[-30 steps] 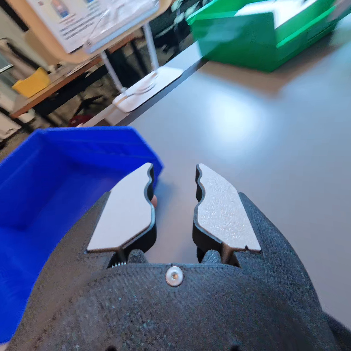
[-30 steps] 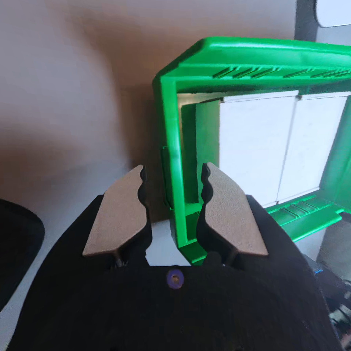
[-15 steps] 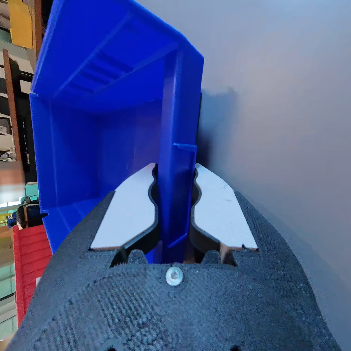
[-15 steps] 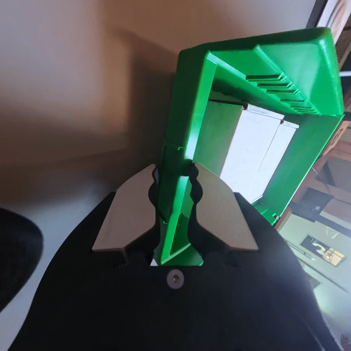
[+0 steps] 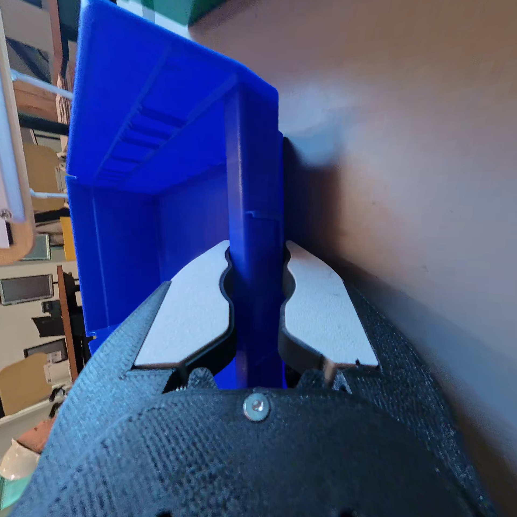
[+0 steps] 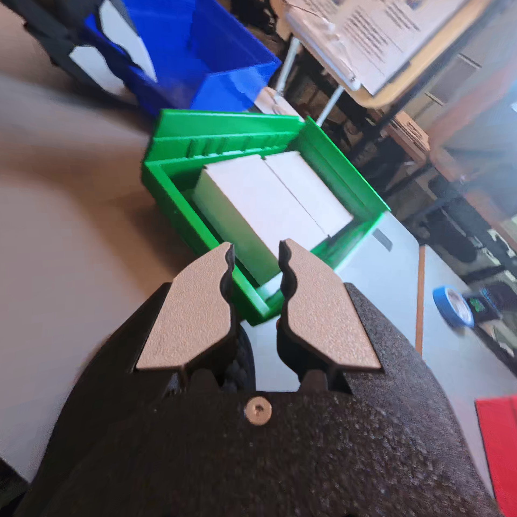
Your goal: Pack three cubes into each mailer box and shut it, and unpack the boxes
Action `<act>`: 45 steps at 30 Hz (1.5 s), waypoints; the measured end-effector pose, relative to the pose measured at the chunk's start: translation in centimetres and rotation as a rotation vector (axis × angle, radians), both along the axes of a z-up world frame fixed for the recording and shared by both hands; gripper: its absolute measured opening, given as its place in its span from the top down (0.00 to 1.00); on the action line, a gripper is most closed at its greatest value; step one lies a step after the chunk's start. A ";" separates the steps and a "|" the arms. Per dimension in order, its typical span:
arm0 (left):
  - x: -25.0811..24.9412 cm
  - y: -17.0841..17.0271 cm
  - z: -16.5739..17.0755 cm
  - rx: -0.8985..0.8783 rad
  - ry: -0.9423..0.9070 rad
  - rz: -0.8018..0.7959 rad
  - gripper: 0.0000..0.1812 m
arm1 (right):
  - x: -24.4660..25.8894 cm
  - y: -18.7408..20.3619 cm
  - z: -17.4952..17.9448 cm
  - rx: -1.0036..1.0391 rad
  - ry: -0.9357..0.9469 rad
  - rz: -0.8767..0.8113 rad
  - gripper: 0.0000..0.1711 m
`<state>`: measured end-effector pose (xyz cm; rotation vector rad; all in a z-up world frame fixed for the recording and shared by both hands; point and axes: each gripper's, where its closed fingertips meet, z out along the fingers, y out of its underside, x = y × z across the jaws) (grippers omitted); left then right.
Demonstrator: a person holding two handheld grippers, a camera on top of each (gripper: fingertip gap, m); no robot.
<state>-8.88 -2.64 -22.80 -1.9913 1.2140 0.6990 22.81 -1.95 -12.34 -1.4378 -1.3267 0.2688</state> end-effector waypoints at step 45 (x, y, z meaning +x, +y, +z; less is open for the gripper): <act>15.1 -12.0 19.7 0.679 -1.076 0.201 0.92 | -0.5 -4.8 7.5 0.048 0.362 -0.191 0.94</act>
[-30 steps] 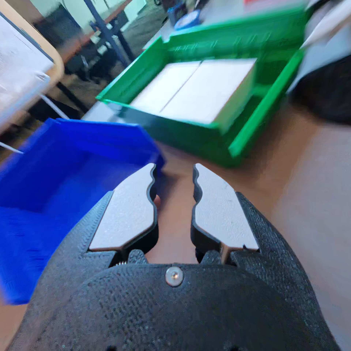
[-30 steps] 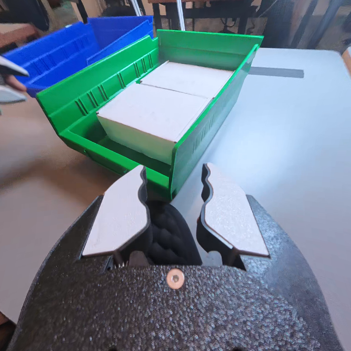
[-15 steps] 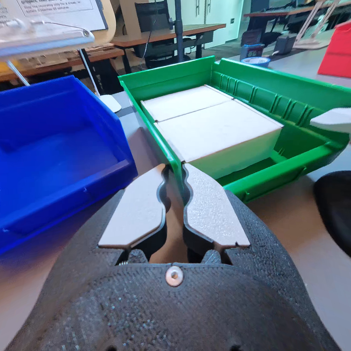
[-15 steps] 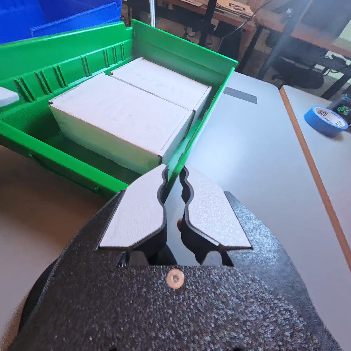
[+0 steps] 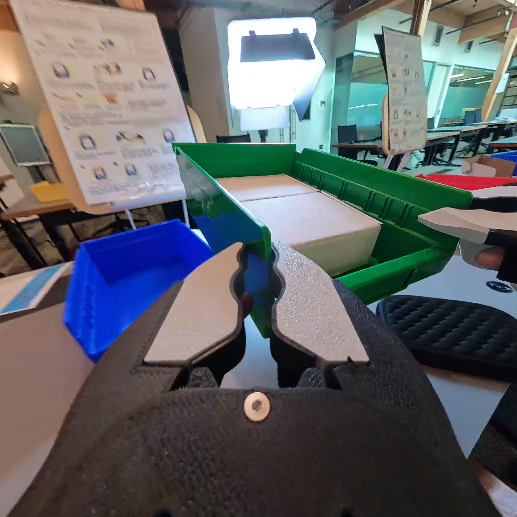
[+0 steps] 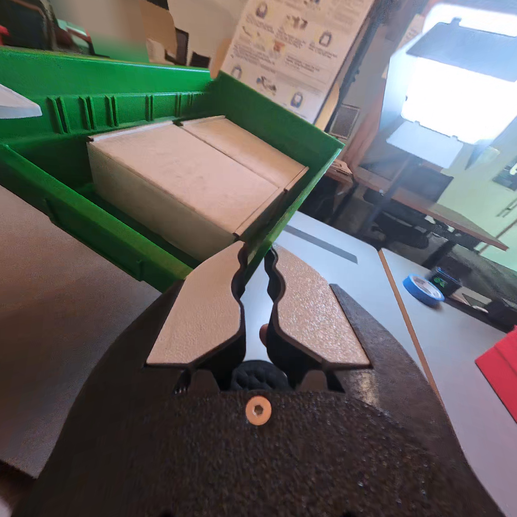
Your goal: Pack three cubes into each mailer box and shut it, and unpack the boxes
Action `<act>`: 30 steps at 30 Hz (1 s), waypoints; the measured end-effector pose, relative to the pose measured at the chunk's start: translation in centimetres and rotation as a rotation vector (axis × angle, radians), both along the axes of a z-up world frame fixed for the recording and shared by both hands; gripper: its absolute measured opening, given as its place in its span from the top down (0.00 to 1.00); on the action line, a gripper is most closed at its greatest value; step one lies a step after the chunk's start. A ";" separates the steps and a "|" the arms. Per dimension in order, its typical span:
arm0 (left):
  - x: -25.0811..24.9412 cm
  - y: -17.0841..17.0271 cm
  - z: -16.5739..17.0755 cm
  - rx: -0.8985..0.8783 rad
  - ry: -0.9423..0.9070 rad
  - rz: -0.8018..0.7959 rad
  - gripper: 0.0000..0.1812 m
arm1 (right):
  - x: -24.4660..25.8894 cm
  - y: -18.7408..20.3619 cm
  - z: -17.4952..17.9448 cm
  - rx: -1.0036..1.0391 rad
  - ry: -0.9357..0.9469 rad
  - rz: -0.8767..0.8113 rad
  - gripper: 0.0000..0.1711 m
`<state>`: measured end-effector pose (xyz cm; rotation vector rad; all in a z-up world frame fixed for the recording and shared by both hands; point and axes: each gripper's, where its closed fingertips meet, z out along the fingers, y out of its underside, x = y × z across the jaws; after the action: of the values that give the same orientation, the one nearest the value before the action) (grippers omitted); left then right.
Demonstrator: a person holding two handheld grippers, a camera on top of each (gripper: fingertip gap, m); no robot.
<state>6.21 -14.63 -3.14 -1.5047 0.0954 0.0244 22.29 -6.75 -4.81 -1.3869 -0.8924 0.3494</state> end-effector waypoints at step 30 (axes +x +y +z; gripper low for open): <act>-27.7 -14.6 -11.4 -0.498 0.204 0.388 0.91 | -30.8 -9.7 -11.2 -0.286 -0.179 0.590 0.88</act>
<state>-21.51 -29.28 -14.52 -1.9963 -0.0327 0.4974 -8.51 -16.46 -15.98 -1.4062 -1.4441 0.8358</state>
